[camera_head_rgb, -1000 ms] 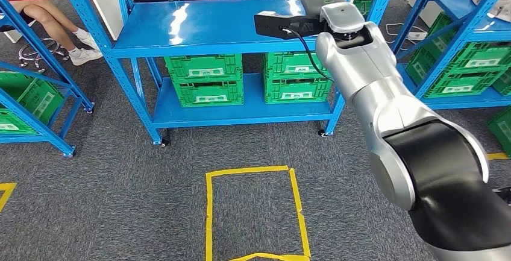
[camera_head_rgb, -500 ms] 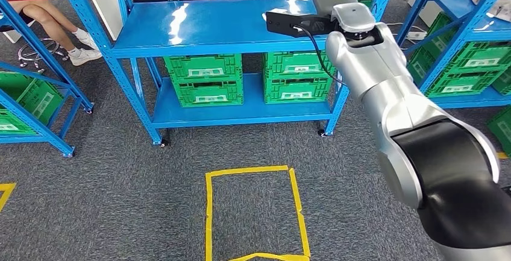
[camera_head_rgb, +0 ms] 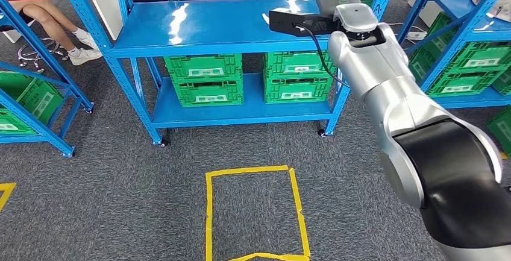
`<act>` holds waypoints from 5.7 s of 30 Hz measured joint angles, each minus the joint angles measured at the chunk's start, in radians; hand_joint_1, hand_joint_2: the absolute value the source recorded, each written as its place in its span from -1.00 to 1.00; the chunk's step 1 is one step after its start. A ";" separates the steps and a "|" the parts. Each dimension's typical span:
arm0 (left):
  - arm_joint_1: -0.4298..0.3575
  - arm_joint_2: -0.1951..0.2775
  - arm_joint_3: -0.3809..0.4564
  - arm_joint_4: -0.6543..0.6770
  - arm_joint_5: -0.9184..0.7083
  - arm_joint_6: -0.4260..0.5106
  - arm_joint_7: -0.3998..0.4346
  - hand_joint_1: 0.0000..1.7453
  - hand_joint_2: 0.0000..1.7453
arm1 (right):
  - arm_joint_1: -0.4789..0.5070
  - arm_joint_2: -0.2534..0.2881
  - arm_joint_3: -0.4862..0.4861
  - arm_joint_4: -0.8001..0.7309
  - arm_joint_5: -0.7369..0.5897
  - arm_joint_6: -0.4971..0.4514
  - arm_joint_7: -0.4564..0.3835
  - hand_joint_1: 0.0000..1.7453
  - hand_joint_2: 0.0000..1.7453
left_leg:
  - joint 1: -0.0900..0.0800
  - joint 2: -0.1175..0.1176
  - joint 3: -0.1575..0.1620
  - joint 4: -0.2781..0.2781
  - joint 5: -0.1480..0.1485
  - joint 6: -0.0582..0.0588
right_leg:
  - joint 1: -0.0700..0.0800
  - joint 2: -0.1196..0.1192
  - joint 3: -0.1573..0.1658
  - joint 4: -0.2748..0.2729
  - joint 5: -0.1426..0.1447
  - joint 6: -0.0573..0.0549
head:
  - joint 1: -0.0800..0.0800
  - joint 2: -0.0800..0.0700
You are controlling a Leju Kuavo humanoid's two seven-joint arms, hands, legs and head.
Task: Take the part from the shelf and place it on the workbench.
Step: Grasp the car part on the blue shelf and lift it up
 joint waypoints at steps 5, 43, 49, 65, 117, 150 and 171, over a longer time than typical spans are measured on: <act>0.002 0.005 0.000 0.000 0.009 0.000 -0.008 -1.00 -1.00 | -0.001 -0.002 0.004 0.000 -0.008 0.000 0.006 -1.00 -1.00 | 0.001 0.002 0.001 -0.010 0.002 0.011 | -0.002 0.000 -0.001 -0.005 0.002 0.011 | 0.000 0.000; 0.016 0.012 0.002 0.005 0.019 -0.009 -0.017 -1.00 -1.00 | 0.020 -0.007 0.047 0.004 -0.053 0.011 0.025 -1.00 -1.00 | 0.008 0.009 -0.026 -0.033 0.046 0.016 | 0.001 0.000 -0.181 0.249 -0.065 0.004 | 0.004 0.000; 0.012 0.011 0.002 0.006 0.013 -0.009 -0.016 -1.00 -1.00 | 0.027 -0.024 0.057 0.010 -0.068 0.009 0.027 -1.00 -1.00 | 0.009 0.006 0.033 -0.021 -0.014 -0.015 | 0.010 -0.007 -0.126 0.016 0.077 -0.014 | 0.004 0.000; 0.014 0.014 0.002 0.008 0.012 -0.033 -0.016 -1.00 -1.00 | 0.036 -0.035 0.074 0.011 -0.087 -0.002 0.030 -1.00 -1.00 | -0.009 0.010 -0.117 -0.029 0.114 0.005 | 0.012 0.010 0.028 0.001 -0.019 -0.033 | 0.003 0.000; 0.015 0.005 0.004 0.007 0.019 -0.041 -0.027 -1.00 -1.00 | 0.079 -0.021 0.116 0.008 -0.202 0.007 0.011 -1.00 -1.00 | 0.005 0.005 -0.003 -0.034 0.019 -0.001 | 0.013 0.004 -0.106 0.000 0.091 -0.032 | -0.004 0.000; 0.020 0.006 0.010 0.007 -0.006 -0.042 -0.027 -1.00 -1.00 | 0.227 -0.024 0.351 -0.173 -0.473 -0.037 -0.010 -1.00 -1.00 | 0.002 0.005 0.006 -0.040 0.018 -0.017 | 0.009 0.003 -0.097 -0.003 0.090 -0.032 | -0.003 0.000; 0.017 0.006 0.010 0.006 -0.016 -0.042 -0.018 -1.00 -1.00 | 0.293 -0.090 0.504 -0.254 -0.593 0.025 0.011 -1.00 -1.00 | 0.001 0.005 0.006 -0.040 0.018 -0.017 | 0.009 0.003 -0.097 -0.003 0.090 -0.032 | -0.003 0.000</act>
